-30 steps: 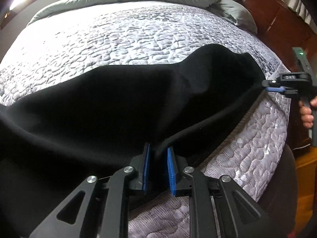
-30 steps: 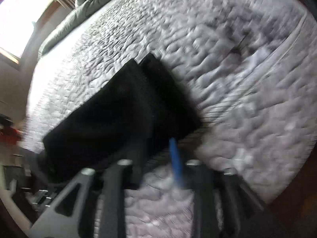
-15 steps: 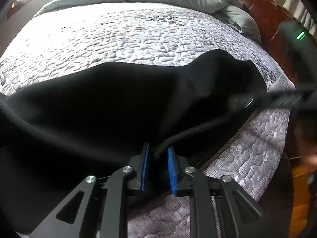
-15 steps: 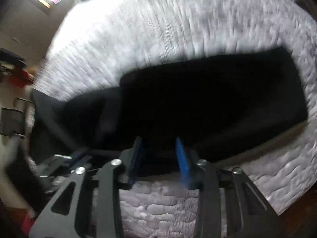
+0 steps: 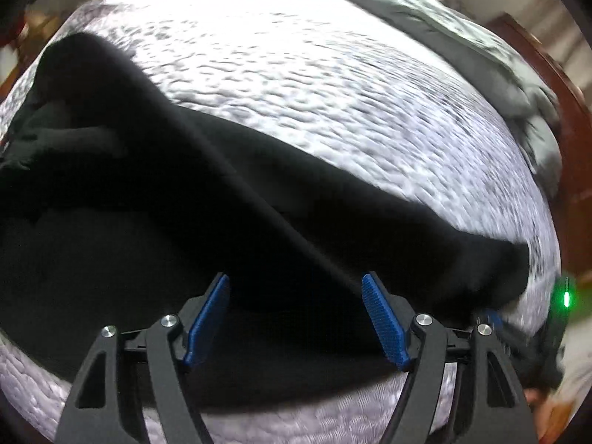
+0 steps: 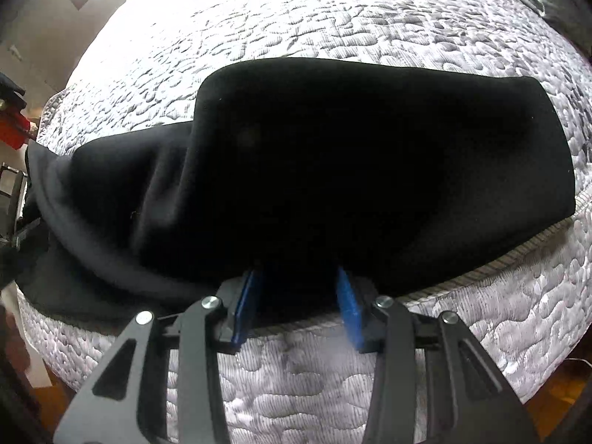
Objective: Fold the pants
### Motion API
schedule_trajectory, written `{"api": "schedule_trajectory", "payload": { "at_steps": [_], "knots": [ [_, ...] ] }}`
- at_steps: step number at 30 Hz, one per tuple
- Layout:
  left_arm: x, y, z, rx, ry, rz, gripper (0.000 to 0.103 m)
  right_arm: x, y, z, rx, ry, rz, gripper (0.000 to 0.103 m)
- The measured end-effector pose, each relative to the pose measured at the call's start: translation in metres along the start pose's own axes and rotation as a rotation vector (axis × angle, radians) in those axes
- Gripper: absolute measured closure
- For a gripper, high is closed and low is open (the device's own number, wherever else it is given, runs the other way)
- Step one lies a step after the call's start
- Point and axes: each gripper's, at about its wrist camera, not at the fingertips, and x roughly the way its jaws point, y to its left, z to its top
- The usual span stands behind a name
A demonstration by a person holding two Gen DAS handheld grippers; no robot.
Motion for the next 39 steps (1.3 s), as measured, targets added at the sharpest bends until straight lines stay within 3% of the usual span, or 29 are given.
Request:
{"api": "schedule_trajectory", "payload": {
  "at_steps": [3, 4, 5, 6, 9, 15, 21, 25, 29, 33, 37, 39],
  "knots": [
    [0.011, 0.016, 0.019, -0.063, 0.041, 0.004, 0.033, -0.004, -0.007, -0.004, 0.005, 0.003, 0.012, 0.063],
    [0.013, 0.02, 0.022, -0.085, 0.05, -0.006, 0.042, -0.004, -0.007, -0.006, 0.004, 0.003, 0.012, 0.063],
    [0.016, 0.023, 0.023, -0.106, 0.06, -0.017, 0.068, -0.004, -0.009, -0.005, 0.001, 0.003, 0.012, 0.063],
    [0.019, 0.028, 0.024, -0.132, 0.075, -0.062, 0.089, -0.005, -0.01, -0.005, -0.004, 0.002, 0.01, 0.062],
    [0.017, 0.027, 0.017, -0.125, 0.04, -0.092, 0.094, -0.006, -0.008, -0.006, -0.01, 0.0, 0.012, 0.062],
    [-0.024, 0.017, -0.023, -0.048, -0.146, -0.078, 0.095, 0.001, -0.006, 0.0, -0.011, 0.02, 0.032, 0.062],
    [-0.027, 0.017, -0.085, -0.023, -0.224, -0.024, 0.095, 0.002, -0.014, 0.013, -0.02, 0.058, 0.052, 0.062],
    [-0.011, 0.018, -0.098, -0.019, -0.225, -0.003, 0.095, 0.001, -0.013, 0.019, -0.044, 0.081, 0.02, 0.062],
    [-0.007, 0.016, -0.094, -0.005, -0.222, 0.007, 0.095, -0.008, 0.013, 0.02, -0.104, 0.069, -0.058, 0.054],
    [-0.006, 0.016, -0.093, -0.006, -0.223, 0.004, 0.095, -0.022, 0.057, 0.014, -0.231, 0.043, -0.004, 0.055],
    [-0.007, 0.016, -0.095, -0.008, -0.224, 0.004, 0.095, -0.014, 0.109, 0.005, -0.354, 0.087, 0.065, 0.058],
    [-0.007, 0.016, -0.093, -0.008, -0.221, 0.003, 0.094, -0.006, 0.126, 0.002, -0.384, 0.106, 0.043, 0.058]
  ]
}}
